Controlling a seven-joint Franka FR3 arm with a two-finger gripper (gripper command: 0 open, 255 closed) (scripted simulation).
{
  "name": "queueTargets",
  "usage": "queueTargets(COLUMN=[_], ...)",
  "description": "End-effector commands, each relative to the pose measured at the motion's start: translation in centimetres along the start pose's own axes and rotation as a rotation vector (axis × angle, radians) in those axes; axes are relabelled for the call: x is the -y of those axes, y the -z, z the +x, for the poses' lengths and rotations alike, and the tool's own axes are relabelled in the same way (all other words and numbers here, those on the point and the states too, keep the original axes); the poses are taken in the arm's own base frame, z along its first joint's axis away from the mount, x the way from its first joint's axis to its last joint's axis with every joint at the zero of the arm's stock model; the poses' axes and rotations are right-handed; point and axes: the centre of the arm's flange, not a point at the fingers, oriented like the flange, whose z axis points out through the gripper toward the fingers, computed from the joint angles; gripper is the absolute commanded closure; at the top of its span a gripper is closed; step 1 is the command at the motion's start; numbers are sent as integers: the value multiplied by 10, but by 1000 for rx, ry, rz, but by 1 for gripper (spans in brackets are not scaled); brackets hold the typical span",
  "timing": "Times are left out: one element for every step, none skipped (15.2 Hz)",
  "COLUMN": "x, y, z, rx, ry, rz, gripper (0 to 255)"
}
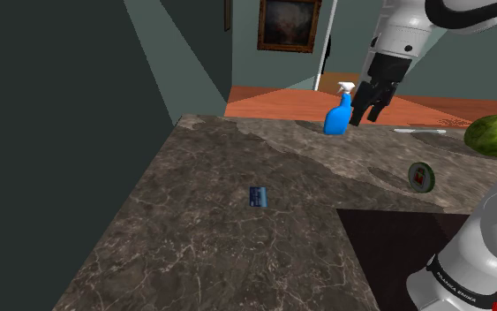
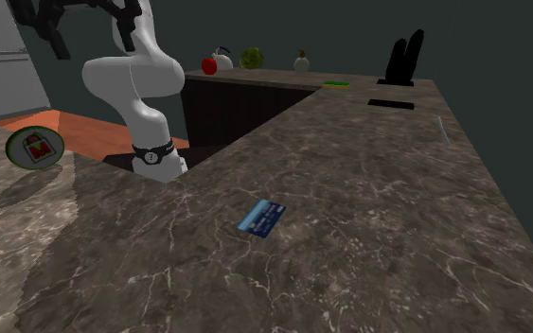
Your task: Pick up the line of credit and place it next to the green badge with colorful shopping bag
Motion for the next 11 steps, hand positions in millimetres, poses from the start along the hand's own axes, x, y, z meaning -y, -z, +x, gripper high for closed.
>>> queueTargets(x=[0, 9, 18, 27, 35, 43, 52, 60, 67, 75, 82], y=[0, -8, -16, -25, -34, -42, -51, -60, -70, -79, -89], z=[0, 8, 15, 23, 31, 39, 47, 55, 62, 70, 78], rx=[0, 23, 47, 70, 93, 116, 140, 163, 186, 210, 233], ry=[0, -26, -52, -78, -105, -131, -157, -183, -209, -235, -261], rz=[0, 3, 6, 9, 12, 15, 18, 21, 25, 28, 31], gripper=[0, 0, 0, 0, 0, 0, 0, 0, 0, 0, 0])
